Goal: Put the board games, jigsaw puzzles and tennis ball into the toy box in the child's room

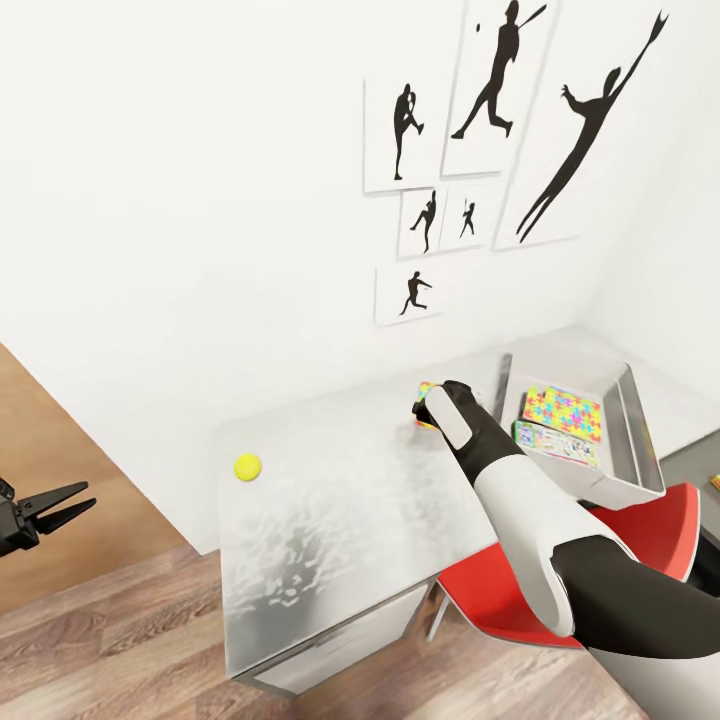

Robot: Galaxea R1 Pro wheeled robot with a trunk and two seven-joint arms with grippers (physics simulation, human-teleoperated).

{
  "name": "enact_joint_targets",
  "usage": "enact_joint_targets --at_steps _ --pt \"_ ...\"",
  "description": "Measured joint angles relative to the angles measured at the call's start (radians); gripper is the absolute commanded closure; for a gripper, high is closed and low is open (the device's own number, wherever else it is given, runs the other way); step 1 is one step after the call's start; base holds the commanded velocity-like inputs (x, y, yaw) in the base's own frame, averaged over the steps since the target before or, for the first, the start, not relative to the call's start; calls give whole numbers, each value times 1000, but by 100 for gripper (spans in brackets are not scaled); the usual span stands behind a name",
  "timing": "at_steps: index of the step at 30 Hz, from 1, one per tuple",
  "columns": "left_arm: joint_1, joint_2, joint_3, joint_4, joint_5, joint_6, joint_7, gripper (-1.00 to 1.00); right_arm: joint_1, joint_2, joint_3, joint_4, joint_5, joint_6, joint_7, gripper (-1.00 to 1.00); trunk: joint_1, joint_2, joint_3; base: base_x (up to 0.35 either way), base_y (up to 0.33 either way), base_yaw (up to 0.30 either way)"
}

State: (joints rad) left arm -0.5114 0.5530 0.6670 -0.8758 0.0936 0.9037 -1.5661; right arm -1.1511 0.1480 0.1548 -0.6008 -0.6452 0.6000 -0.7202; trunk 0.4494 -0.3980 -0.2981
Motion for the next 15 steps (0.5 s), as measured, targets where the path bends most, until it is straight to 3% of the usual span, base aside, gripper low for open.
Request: enact_joint_targets --at_steps 6,15 --pt "0 -1 0 0 0 0 0 -100 0 0 0 0 0 0 0 -100 0 0 0 3 12 -57" --pt "-1 -1 0 0 -1 0 0 -100 0 0 0 0 0 0 0 -100 0 0 0 1 148 -224"
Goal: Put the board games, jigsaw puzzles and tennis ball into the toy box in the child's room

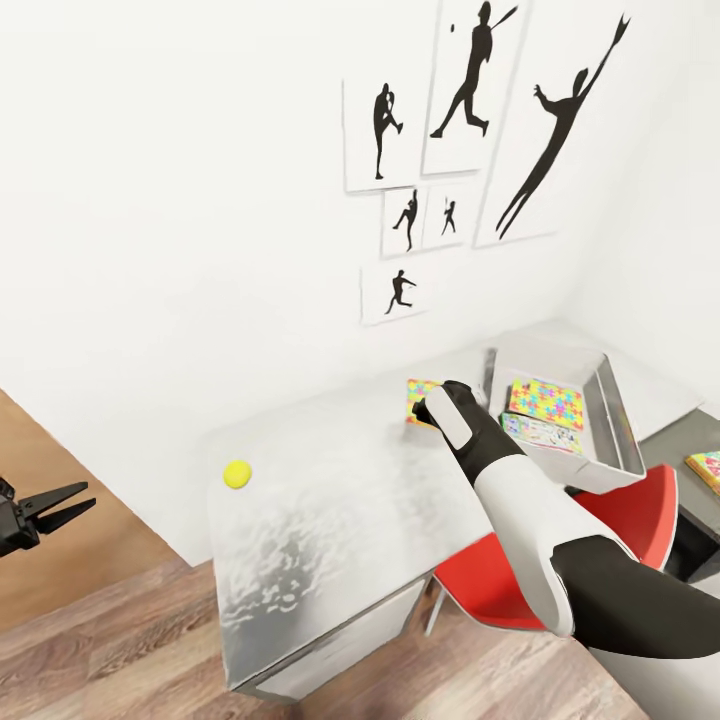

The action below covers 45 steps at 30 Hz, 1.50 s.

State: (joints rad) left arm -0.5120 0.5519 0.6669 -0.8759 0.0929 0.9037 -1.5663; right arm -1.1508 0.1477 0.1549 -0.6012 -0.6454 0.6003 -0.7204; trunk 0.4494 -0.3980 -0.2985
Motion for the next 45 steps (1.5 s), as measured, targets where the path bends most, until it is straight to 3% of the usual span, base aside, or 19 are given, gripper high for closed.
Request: enact_joint_targets --at_steps 9,36,40,45 --pt "2 0 0 0 1 0 0 -100 0 1 0 0 0 0 0 -100 0 0 0 -1 27 -176" --pt "12 -8 0 -8 2 1 0 -100 0 11 0 0 2 -2 0 -100 0 0 0 -31 57 -7" --pt "23 -23 0 -36 6 7 0 -100 0 12 0 -1 2 -2 0 -100 0 0 0 0 0 0" --pt "100 -70 -40 -198 62 52 0 -100 0 14 0 0 2 -3 0 -100 0 0 0 0 0 0"
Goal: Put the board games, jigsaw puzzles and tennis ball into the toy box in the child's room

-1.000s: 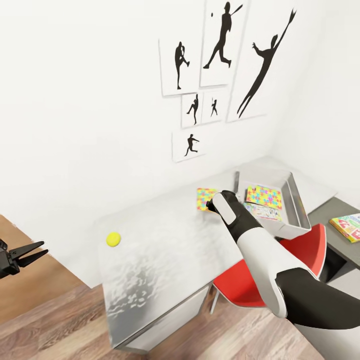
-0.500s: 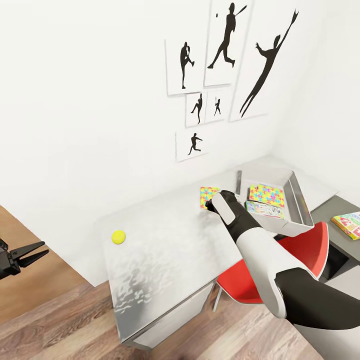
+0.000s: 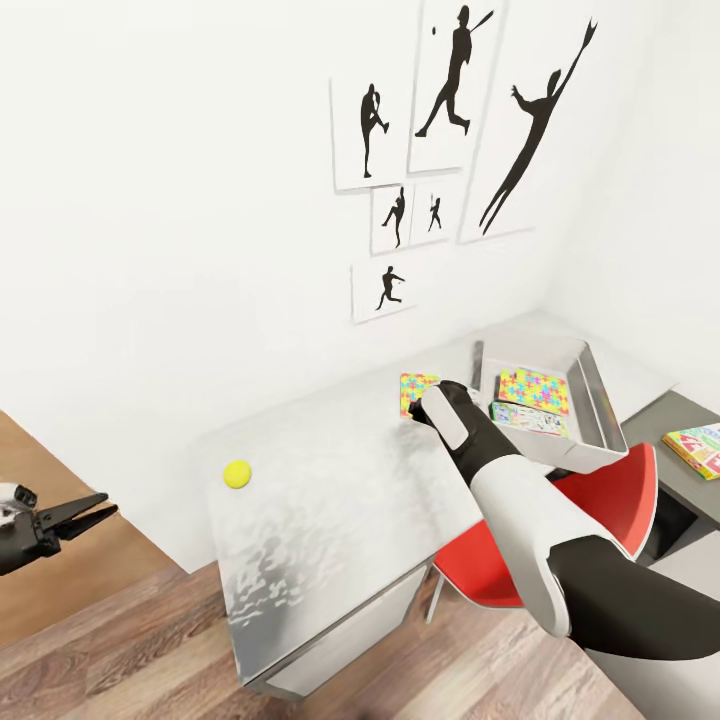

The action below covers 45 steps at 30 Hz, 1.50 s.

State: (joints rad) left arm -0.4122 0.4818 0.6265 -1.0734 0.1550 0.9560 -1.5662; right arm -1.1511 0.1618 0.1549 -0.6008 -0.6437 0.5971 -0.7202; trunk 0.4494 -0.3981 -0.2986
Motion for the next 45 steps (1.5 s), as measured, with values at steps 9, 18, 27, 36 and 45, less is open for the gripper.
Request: enact_joint_targets --at_steps 9,18,27,36,45 --pt "264 -50 -235 -399 377 61 -1 -100 -1 1 0 0 0 -1 0 -100 0 0 0 0 0 0" --pt "304 -48 -269 -436 448 65 -1 -100 -1 2 0 0 0 0 0 -100 0 0 0 0 0 0" --pt "308 -43 -268 -440 456 60 -1 -100 -2 3 0 -1 1 -2 0 -100 0 0 0 0 0 0" --pt "308 -41 -267 -440 456 54 -1 -100 -1 4 0 -1 1 -2 0 -100 0 0 0 0 0 0" --pt "308 -42 -266 -440 456 54 -1 -100 -1 8 0 -1 1 -2 0 -100 0 0 0 43 0 0"
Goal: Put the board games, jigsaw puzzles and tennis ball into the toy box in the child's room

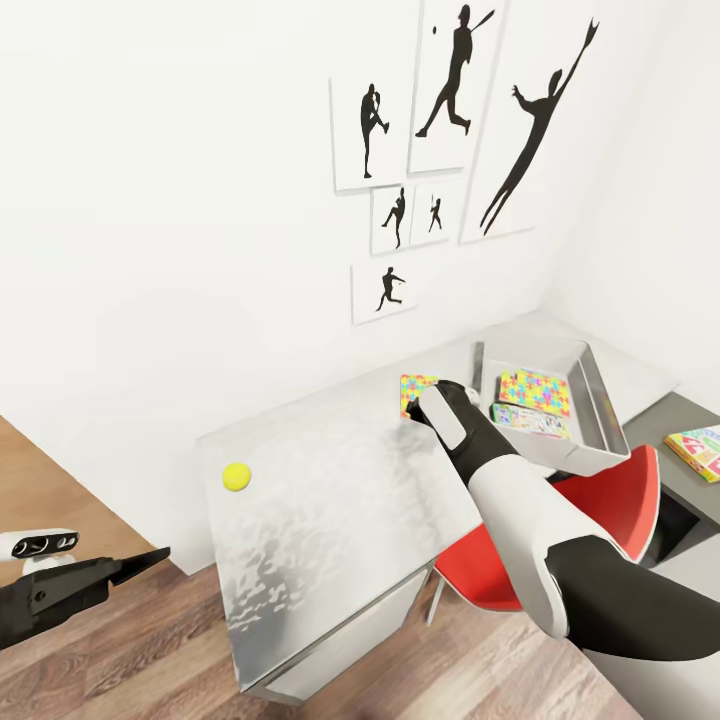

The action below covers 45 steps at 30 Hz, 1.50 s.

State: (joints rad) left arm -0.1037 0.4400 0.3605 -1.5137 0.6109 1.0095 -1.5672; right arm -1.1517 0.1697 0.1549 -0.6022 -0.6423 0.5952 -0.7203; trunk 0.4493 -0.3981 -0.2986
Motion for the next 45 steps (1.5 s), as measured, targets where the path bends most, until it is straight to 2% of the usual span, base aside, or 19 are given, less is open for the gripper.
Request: enact_joint_targets --at_steps 8,17,45 --pt "0 -5 1 1 3 -13 0 -100 0 2 0 0 0 0 0 -100 0 0 0 14 0 0" --pt "0 -8 25 2 12 -22 0 -100 0 1 0 0 0 -9 0 -100 0 0 0 141 0 0" --pt "0 -9 29 3 12 -25 0 -100 0 1 0 0 0 -29 1 -100 0 0 0 81 72 0"
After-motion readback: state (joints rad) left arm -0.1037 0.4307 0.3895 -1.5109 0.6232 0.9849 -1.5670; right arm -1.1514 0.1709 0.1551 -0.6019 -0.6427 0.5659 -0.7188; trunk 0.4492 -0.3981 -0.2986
